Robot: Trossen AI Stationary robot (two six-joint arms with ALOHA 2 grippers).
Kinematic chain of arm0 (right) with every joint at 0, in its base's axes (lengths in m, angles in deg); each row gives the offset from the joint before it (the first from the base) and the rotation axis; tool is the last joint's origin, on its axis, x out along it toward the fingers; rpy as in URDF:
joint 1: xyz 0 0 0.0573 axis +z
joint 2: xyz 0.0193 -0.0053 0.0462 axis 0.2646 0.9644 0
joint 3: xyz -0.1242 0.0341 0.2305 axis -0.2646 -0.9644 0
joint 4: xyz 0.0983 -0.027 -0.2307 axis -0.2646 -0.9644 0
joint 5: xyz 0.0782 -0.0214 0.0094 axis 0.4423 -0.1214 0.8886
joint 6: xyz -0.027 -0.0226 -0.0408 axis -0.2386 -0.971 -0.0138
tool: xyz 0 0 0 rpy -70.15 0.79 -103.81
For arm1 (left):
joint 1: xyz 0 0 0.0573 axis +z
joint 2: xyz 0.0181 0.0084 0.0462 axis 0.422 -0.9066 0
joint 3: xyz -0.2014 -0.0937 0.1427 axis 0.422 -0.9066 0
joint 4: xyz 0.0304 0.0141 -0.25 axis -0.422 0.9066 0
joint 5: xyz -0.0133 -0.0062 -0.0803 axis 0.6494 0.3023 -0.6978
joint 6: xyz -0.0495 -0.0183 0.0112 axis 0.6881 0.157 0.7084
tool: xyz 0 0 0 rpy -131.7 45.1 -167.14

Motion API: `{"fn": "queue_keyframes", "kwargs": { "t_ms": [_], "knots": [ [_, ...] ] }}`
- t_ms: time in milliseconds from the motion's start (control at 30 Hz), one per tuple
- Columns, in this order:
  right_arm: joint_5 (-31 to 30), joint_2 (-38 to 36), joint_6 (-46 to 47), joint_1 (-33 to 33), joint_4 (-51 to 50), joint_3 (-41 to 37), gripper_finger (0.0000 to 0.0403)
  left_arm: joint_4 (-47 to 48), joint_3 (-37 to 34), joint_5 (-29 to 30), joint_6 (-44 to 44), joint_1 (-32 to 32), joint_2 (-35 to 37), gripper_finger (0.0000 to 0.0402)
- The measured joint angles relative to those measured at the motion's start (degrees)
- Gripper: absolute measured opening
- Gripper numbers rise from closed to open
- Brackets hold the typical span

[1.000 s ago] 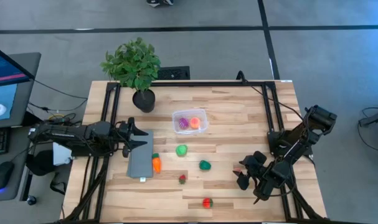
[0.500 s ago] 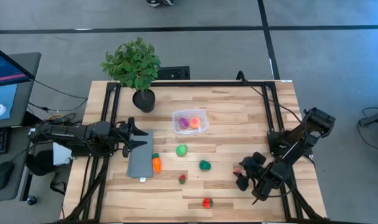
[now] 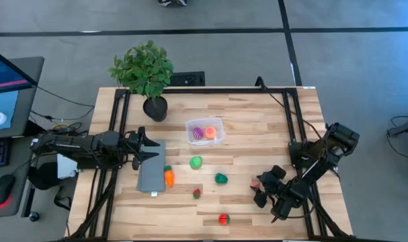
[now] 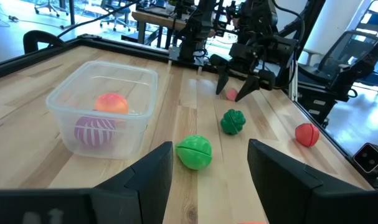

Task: Pick and placing Produce into tupperware
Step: Put the small peach into the transparent container

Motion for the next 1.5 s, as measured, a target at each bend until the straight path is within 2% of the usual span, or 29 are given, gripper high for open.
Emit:
{"fn": "queue_keyframes", "kwargs": {
  "t_ms": [200,533,1067,1500],
  "knots": [
    [0.35,0.01,0.05,0.00,-0.16,0.00,0.0297,0.00,0.01,0.00,0.01,-0.02,0.00,0.0197],
    [0.55,0.07,0.18,0.00,-0.68,-0.09,0.0251,0.00,0.01,0.00,0.01,0.00,0.00,0.0197],
    [0.39,0.11,0.26,-0.02,-0.75,-0.20,0.0138,0.00,-0.01,0.00,-0.01,-0.01,0.00,0.0197],
    [0.15,0.23,0.35,-0.04,-0.85,0.45,0.0141,0.00,-0.01,0.00,-0.03,0.00,0.00,0.0197]
  ]
}}
